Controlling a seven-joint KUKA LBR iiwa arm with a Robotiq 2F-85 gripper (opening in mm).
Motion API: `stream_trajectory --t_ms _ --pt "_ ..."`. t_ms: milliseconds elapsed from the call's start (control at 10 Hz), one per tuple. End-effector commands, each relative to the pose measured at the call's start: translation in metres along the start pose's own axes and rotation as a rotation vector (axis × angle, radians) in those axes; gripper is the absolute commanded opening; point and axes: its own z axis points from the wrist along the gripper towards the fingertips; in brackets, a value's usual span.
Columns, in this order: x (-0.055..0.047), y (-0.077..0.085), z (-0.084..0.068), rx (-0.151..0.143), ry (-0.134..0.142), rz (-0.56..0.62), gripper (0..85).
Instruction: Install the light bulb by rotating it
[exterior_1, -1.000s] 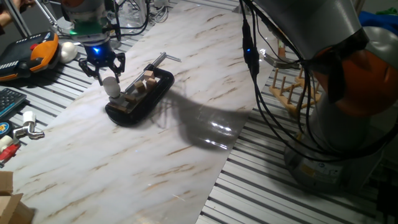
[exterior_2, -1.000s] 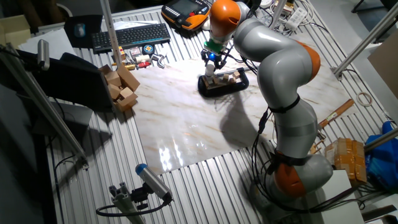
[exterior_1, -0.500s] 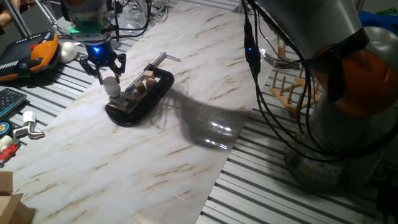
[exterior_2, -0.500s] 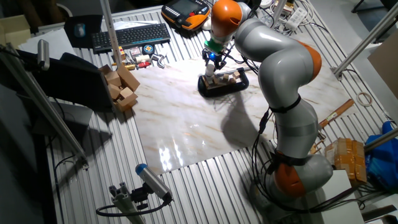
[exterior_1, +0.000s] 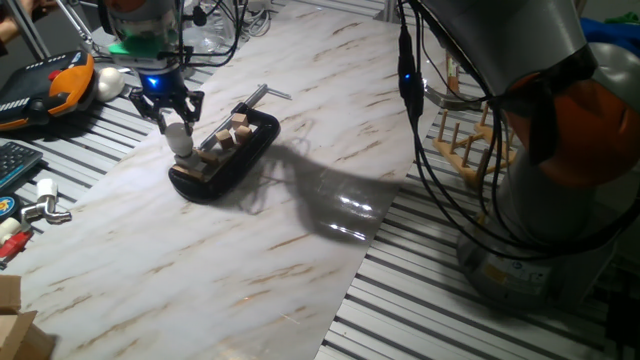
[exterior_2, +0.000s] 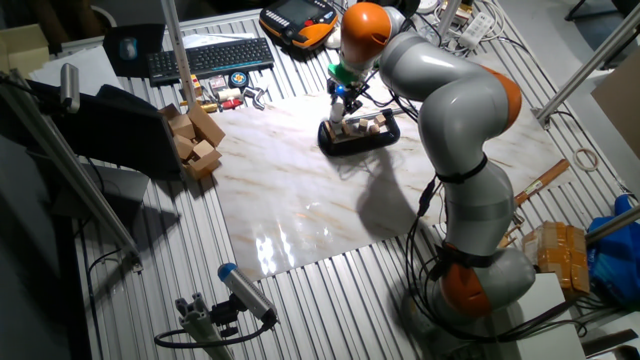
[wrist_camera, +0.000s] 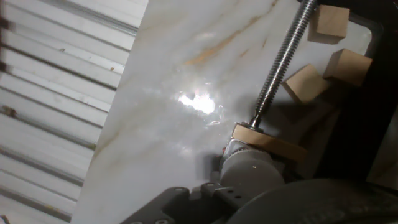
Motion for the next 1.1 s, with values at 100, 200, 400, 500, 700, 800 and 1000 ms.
stream_trajectory --t_ms 100,200,400,500,700,800,1000 --pt "-0.0002 0.0001 -0.0006 -0.002 -0.007 0.082 0.0" --pt "-0.0002 0.0001 -0.0005 -0.002 -0.009 0.099 0.0" --pt "-0.0002 0.0001 -0.0003 0.000 -0.006 0.109 0.0" --pt "-0.0002 0.0001 0.0000 0.001 -0.002 0.100 0.0" --pt "-0.0005 0.0001 0.0007 0.003 -0.001 0.091 17.0" --pt "-0.0005 0.0002 0.0010 0.002 -0.001 0.091 34.0" --pt "-0.0008 -0.0001 0.0015 -0.006 -0.007 0.096 85.0"
